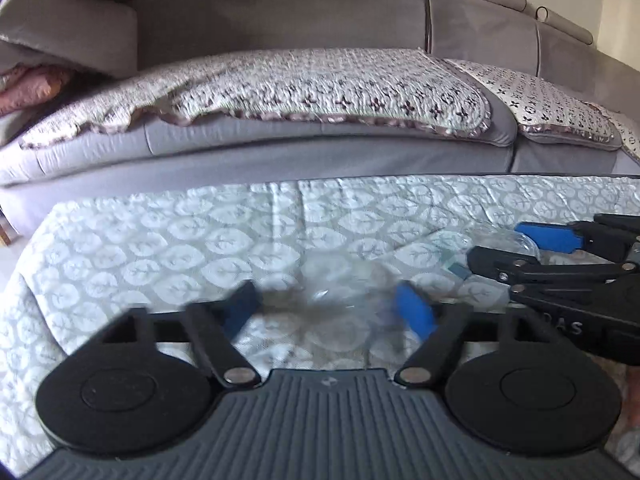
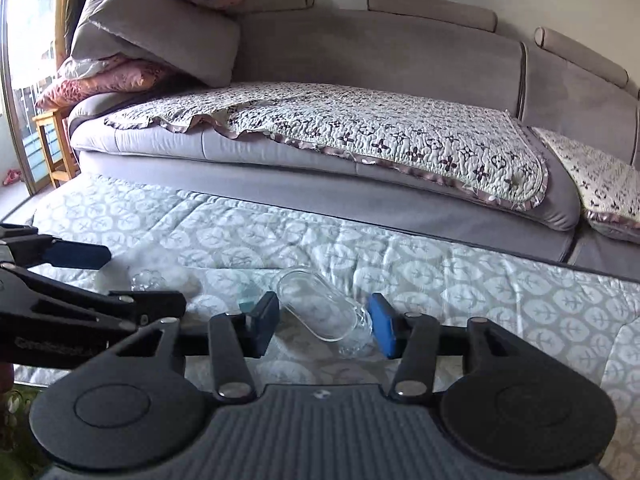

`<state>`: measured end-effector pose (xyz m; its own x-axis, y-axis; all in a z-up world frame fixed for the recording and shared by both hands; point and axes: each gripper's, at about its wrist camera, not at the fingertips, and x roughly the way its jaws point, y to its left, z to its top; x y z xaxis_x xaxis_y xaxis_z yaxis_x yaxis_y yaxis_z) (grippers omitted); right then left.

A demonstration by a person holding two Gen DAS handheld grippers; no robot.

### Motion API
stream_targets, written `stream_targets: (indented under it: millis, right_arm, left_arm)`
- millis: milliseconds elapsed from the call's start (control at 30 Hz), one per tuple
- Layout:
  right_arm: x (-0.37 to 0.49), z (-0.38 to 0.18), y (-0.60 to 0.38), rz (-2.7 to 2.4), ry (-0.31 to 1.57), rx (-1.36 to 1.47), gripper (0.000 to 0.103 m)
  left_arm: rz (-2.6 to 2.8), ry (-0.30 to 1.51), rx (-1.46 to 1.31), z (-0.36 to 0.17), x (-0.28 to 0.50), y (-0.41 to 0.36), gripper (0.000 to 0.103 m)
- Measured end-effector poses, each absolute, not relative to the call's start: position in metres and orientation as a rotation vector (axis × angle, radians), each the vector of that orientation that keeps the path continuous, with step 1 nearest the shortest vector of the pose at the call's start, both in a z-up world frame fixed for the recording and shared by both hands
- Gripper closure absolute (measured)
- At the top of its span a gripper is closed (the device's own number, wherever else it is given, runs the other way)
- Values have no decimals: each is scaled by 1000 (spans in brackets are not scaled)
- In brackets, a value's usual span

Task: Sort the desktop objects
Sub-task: 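Grasp the clear phone case edge with the right tool while the left tool grasps a clear plastic piece, then carry both clear items to the orange bin and release them inside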

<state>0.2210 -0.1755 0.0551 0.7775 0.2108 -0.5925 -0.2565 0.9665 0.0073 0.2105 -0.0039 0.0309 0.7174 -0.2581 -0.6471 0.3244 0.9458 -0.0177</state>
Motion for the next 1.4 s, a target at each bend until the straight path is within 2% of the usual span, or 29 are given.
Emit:
stream_targets:
  millis: [33, 100, 133, 233, 267, 300, 867, 1400]
  right_arm:
    - [220, 55, -177, 251, 632, -69, 56]
    - [218, 55, -179, 247, 633, -59, 56]
    - [217, 55, -180, 243, 633, -56, 56]
    - [210, 54, -183, 230, 631, -43, 56]
    - [207, 54, -184, 226, 635, -37, 70]
    - [204, 55, -186, 219, 633, -34, 90]
    - [143, 73, -206, 215, 663, 23, 89]
    - [-3, 136, -246, 254, 621, 111, 89]
  left_arm:
    - [-327, 703, 91, 33, 211, -2, 61]
    - [-335, 717, 60, 36, 211, 5, 68]
    - [-345, 723, 47, 37, 214, 5, 76]
    - [-355, 729, 37, 39, 209, 9, 76]
    - [-356, 731, 39, 38, 207, 9, 76]
    - [-355, 731, 39, 39, 205, 9, 77]
    - [-387, 697, 28, 74, 163, 4, 77]
    - [-419, 653, 28, 133, 58, -21, 77]
